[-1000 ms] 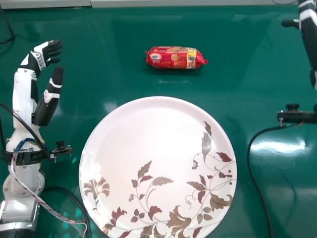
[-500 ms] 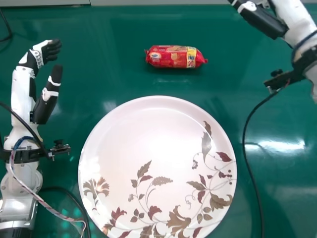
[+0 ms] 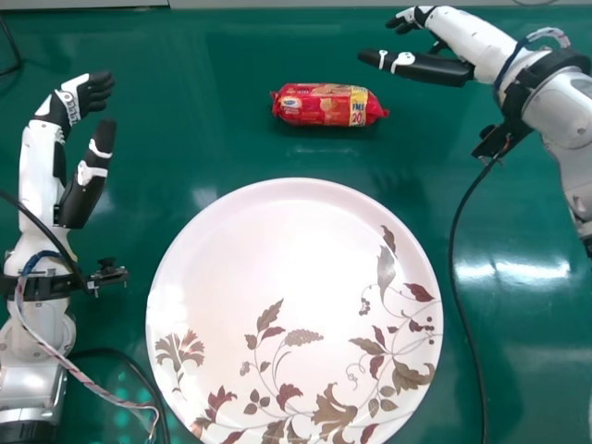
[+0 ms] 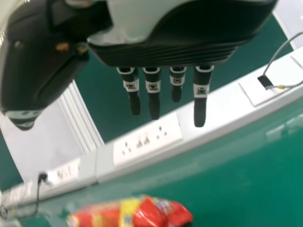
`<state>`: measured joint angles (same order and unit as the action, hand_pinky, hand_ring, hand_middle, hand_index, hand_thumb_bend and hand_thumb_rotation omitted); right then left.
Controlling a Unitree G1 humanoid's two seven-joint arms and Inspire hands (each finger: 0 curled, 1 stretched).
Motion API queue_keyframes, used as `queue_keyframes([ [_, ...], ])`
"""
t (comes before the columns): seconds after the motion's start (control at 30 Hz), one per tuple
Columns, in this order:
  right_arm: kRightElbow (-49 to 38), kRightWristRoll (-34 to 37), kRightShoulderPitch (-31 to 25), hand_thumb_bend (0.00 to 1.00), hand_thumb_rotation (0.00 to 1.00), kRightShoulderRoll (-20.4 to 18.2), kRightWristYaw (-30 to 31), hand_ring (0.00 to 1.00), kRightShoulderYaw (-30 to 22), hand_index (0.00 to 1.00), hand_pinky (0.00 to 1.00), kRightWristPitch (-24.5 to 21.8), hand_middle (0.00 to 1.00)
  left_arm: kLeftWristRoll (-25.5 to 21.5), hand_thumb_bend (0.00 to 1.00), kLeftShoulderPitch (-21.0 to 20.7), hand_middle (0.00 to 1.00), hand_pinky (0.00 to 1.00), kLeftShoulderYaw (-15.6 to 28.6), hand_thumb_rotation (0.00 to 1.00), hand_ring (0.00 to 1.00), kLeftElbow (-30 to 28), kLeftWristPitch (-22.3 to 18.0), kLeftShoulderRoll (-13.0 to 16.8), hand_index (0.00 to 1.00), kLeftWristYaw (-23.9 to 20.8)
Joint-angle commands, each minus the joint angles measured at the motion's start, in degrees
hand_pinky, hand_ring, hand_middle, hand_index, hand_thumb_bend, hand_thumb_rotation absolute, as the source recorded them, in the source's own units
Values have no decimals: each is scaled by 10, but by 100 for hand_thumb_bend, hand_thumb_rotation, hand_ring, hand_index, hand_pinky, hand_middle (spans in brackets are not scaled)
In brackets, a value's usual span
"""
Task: Pick up biscuit and place it in the plate
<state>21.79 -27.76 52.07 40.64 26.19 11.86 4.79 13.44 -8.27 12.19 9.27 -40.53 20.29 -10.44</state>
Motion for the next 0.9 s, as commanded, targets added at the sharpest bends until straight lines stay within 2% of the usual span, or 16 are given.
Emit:
queue_keyframes([
  [0.0, 8, -13, 12, 100, 56, 2, 14, 90, 15, 97, 74, -1, 95, -3, 89, 16, 81, 76, 1, 46, 81, 20, -6, -3, 81, 1],
  [0.1, 20, -16, 12, 100, 55, -4, 20, 90, 22, 98, 74, 9, 96, 6, 89, 13, 80, 72, 0, 48, 79, 29, -11, -1, 81, -4],
  [0.3, 51, -3, 13, 100, 58, -17, 32, 95, 23, 100, 83, 18, 100, 7, 88, 12, 82, 74, 0, 46, 80, 36, -15, -2, 82, -7],
  [0.63, 72, -21, 26, 100, 62, -18, 61, 96, 47, 100, 84, 32, 100, 9, 88, 11, 81, 72, -1, 45, 80, 48, -31, 0, 82, -7],
  [0.87, 93, -41, 43, 100, 67, -18, 67, 94, 63, 100, 80, 43, 100, 7, 87, 10, 80, 72, -1, 45, 79, 52, -34, 1, 82, -5],
])
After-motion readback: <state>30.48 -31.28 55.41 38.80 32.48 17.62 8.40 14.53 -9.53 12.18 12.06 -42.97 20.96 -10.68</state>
